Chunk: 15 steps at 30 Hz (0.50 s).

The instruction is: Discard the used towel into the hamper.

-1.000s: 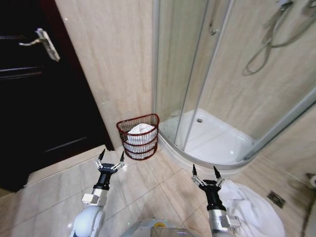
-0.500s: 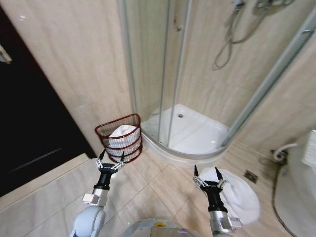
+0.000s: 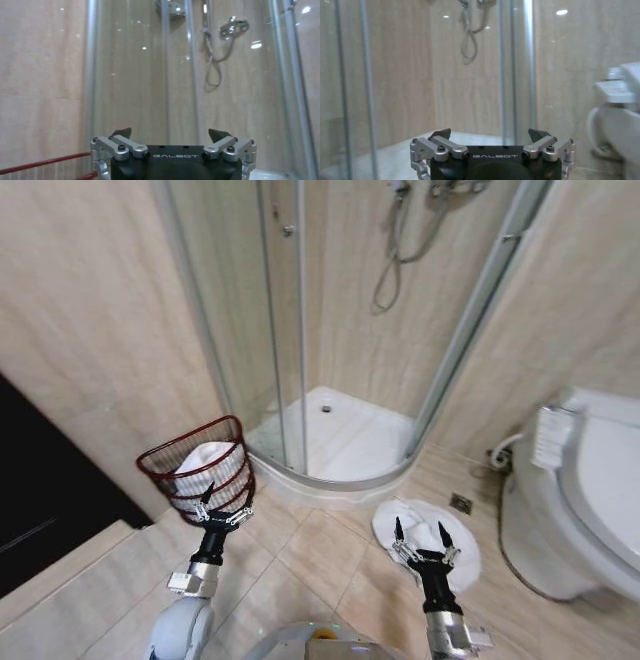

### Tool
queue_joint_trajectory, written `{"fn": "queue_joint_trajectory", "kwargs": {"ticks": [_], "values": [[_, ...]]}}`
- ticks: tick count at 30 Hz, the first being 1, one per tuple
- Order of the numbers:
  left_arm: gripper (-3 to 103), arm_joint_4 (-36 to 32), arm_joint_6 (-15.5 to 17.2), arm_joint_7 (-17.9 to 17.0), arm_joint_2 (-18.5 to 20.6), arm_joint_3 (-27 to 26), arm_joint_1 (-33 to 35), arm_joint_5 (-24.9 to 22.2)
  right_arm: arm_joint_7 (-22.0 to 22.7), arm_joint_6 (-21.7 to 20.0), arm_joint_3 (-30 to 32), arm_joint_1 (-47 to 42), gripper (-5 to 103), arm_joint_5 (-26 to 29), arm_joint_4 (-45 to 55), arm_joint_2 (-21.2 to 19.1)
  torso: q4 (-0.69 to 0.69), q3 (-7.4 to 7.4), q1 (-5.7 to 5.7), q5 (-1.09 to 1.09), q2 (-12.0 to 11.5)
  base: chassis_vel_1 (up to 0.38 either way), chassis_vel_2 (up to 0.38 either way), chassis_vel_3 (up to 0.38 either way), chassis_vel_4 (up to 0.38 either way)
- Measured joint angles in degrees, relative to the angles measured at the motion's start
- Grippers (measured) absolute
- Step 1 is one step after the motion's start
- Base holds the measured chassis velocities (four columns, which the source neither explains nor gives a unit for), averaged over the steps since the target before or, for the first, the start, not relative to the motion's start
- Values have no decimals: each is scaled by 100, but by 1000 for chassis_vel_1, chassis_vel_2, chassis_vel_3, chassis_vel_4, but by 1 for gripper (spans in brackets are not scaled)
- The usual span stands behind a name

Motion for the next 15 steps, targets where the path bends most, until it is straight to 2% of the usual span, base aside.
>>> {"fn": "queue_joint_trajectory", "kwargs": {"ticks": [5, 15], "values": [[100, 19, -54, -129, -12, 75, -37, -47, 39, -6, 33, -111, 100, 73, -9, -7, 1, -12, 0, 0, -12, -49, -46, -53, -58], [100, 21, -76, -148, -14, 90, -26, -48, 42, -19, 71, -130, 100, 72, -15, -18, 1, -8, -1, 0, -6, -15, -15, 9, 9]]}}
